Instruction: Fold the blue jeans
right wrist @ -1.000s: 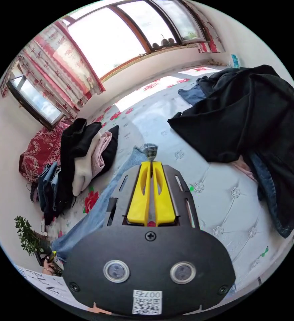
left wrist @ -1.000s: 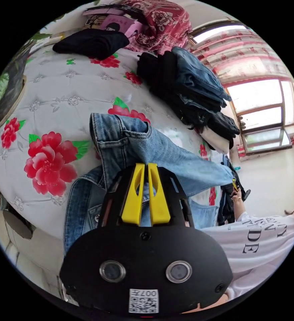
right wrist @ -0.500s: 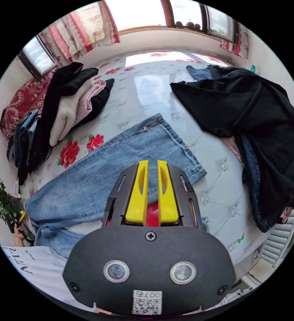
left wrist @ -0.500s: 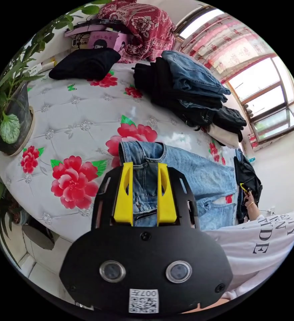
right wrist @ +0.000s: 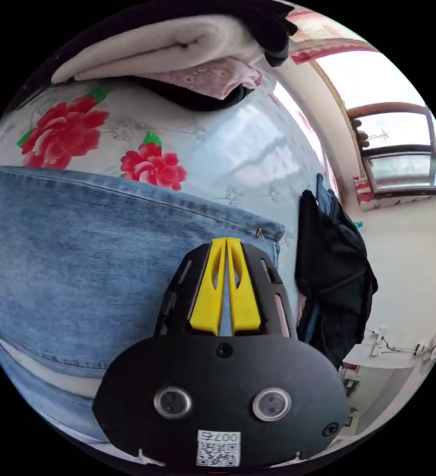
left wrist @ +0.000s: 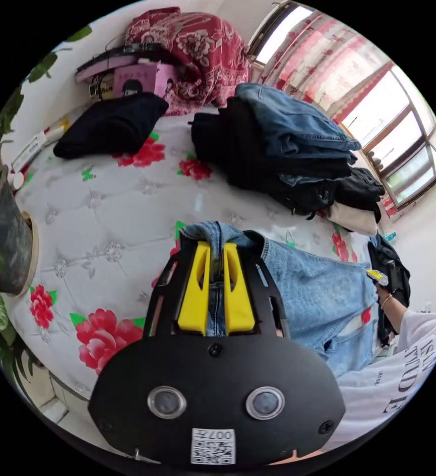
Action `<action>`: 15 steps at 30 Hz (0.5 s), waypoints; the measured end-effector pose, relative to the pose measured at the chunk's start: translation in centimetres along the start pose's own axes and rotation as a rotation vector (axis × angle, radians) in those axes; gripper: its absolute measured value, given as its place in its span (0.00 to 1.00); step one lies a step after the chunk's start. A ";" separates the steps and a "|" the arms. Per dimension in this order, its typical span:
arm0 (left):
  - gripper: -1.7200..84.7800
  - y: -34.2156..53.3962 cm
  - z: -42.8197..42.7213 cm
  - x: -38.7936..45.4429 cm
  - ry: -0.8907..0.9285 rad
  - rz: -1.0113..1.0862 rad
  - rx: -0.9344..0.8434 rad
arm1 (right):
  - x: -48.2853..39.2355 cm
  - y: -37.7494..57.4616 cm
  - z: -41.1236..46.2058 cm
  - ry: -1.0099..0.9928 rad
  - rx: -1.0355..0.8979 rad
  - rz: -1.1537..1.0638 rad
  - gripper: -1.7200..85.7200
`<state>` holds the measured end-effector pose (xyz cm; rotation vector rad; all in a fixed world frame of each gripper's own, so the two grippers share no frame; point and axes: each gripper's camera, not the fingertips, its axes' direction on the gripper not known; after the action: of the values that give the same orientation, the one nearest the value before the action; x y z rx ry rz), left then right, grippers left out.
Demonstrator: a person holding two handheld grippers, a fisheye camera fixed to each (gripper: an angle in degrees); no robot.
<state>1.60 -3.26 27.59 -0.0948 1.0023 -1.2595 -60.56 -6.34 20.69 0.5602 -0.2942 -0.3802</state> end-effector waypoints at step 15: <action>0.11 9.5 -5.3 2.0 -0.108 -0.020 0.051 | -8.7 4.2 -11.9 -0.837 0.424 -0.267 0.05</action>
<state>5.02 0.94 17.94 -0.1321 0.8779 -1.2839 -62.77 6.02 11.98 0.8408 -1.1304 -0.8159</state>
